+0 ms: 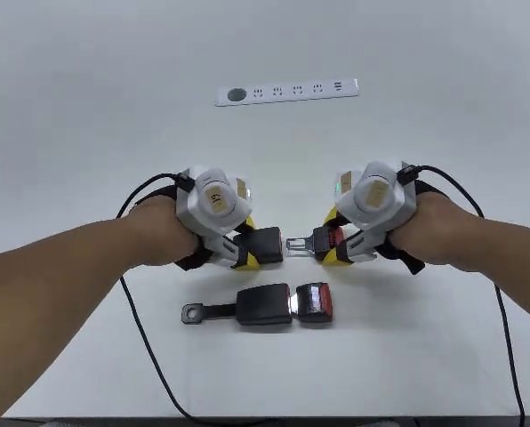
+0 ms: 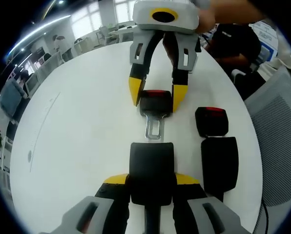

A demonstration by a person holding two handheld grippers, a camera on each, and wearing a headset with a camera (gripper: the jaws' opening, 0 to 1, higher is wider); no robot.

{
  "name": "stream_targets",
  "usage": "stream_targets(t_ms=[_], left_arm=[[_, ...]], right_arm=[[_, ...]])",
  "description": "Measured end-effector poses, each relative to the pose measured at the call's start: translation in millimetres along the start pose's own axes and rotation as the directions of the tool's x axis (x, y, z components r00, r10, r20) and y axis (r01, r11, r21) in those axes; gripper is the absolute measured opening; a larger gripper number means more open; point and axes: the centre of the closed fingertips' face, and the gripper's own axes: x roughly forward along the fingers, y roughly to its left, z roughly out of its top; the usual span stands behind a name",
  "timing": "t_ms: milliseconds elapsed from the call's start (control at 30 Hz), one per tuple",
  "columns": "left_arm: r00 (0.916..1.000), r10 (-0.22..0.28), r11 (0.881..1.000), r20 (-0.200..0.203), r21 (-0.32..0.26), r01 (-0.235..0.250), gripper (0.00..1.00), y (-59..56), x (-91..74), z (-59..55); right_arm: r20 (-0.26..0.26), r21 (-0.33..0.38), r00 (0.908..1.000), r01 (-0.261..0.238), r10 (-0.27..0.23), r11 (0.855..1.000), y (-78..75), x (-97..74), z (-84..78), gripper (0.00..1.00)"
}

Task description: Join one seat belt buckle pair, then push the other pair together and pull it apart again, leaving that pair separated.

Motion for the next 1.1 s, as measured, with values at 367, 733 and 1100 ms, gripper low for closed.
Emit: stream_targets(t_ms=[367, 733, 1100], left_arm=[[0.9997, 0.025, 1.000, 0.004, 0.012, -0.025, 0.34, -1.5, -1.8, 0.8], [0.9990, 0.045, 0.999, 0.010, 0.003, -0.045, 0.35, -0.4, -2.7, -0.9], [0.9905, 0.117, 0.990, 0.072, -0.082, -0.112, 0.46, 1.0, -17.8, 0.2]], right_arm=[[-0.058, 0.024, 0.9983, 0.012, -0.010, 1.000, -5.0, -25.2, -43.2, 0.35], [-0.134, -0.005, 0.9906, 0.027, -0.027, 1.000, 0.0, -28.4, -43.6, 0.35], [-0.039, 0.069, 0.9856, 0.167, -0.165, 0.984, -16.1, -46.4, -15.7, 0.46]])
